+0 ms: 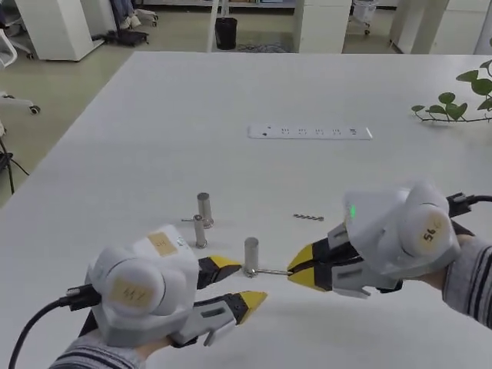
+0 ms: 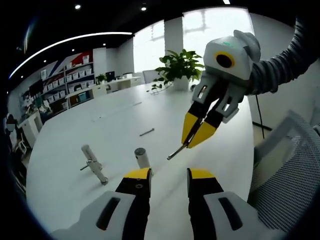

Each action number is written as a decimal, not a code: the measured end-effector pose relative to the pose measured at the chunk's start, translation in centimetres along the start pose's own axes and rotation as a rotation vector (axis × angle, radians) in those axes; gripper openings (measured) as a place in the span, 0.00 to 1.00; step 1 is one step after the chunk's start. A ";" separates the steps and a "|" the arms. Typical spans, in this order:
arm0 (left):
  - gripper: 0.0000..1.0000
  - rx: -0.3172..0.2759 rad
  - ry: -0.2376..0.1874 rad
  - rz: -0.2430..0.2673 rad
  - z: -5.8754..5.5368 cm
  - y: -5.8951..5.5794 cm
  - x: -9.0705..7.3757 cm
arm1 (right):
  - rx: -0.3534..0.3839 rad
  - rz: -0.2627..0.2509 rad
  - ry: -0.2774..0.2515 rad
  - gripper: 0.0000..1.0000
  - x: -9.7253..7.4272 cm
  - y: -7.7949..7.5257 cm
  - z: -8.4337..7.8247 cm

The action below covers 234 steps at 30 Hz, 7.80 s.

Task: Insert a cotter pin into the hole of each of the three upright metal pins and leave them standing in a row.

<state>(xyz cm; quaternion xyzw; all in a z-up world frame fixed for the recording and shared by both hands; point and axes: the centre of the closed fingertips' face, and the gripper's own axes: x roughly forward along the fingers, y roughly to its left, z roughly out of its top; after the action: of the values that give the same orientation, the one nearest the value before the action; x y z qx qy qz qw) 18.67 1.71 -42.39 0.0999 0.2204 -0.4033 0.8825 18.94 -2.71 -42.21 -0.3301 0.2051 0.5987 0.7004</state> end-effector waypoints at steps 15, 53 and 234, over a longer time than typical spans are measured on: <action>0.27 -0.132 -0.029 0.151 0.0 3.6 2.3 | 0.083 -0.076 0.070 0.00 0.9 -3.3 -2.5; 0.15 -0.226 0.031 0.184 -2.2 4.1 6.2 | 0.109 -0.074 -0.005 0.00 1.2 -3.9 -1.6; 0.81 -0.293 -0.046 0.300 -0.2 6.0 0.1 | 0.460 -0.131 -0.132 0.30 4.7 -9.5 5.7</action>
<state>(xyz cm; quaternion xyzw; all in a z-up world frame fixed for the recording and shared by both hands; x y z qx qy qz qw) 23.19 5.67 -42.64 -0.0070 0.2392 -0.2334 0.9425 28.50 4.00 -39.42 -0.1348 0.2677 0.5097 0.8065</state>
